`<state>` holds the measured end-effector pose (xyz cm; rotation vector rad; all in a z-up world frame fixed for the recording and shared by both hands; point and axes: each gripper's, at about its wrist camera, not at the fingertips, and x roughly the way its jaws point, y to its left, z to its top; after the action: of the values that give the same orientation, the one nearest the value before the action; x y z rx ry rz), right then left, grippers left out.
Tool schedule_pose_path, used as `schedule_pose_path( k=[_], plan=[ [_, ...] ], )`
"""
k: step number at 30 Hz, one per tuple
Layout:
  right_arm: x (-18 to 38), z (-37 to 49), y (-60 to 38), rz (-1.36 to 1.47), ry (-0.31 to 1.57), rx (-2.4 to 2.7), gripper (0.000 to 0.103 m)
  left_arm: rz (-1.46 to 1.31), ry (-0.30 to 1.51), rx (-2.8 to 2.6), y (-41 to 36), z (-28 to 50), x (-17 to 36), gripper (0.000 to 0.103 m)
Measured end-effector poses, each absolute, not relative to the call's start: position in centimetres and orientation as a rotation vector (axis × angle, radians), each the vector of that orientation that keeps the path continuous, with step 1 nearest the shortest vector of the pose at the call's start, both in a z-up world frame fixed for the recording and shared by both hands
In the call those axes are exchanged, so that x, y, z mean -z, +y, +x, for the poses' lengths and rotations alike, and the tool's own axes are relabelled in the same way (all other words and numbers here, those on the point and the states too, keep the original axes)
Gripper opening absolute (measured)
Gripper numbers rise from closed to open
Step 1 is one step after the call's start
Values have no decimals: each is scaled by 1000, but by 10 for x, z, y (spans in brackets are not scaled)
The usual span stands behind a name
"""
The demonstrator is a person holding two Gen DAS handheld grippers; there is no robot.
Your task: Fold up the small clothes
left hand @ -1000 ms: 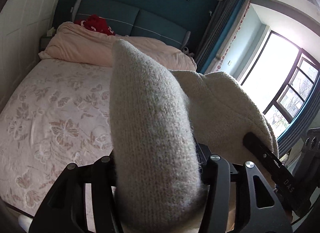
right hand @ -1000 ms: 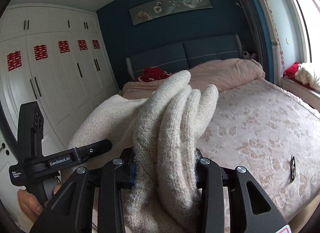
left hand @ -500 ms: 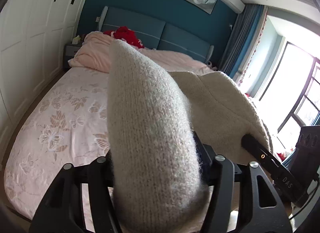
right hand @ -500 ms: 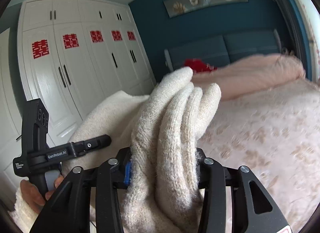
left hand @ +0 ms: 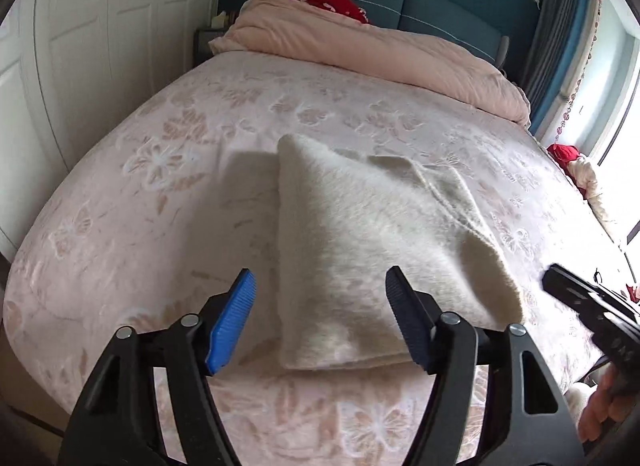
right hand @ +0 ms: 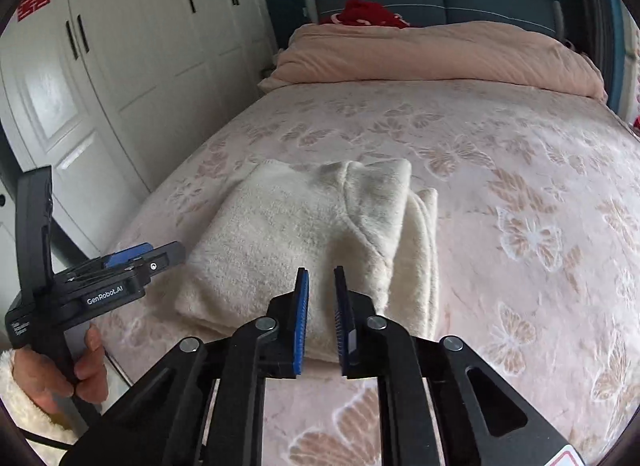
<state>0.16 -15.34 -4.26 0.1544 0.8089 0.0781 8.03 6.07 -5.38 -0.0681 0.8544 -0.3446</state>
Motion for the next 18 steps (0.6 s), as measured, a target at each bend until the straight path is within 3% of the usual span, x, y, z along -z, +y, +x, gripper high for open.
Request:
schedule_pose_path(
  k=[4,5,11,18],
  plan=[
    [117,48,-162,121,1074,24,0,92,961,269,30,99,93,70],
    [120,50,-162,146,1064,25,0,109,999,261,27,103,105,70],
    [44,3,-147,168,918,19,0,68,918,230,38,66,56,70],
    [5,-53,-151,157,806,111,10,146,783,176,25,7,3,95]
  ],
)
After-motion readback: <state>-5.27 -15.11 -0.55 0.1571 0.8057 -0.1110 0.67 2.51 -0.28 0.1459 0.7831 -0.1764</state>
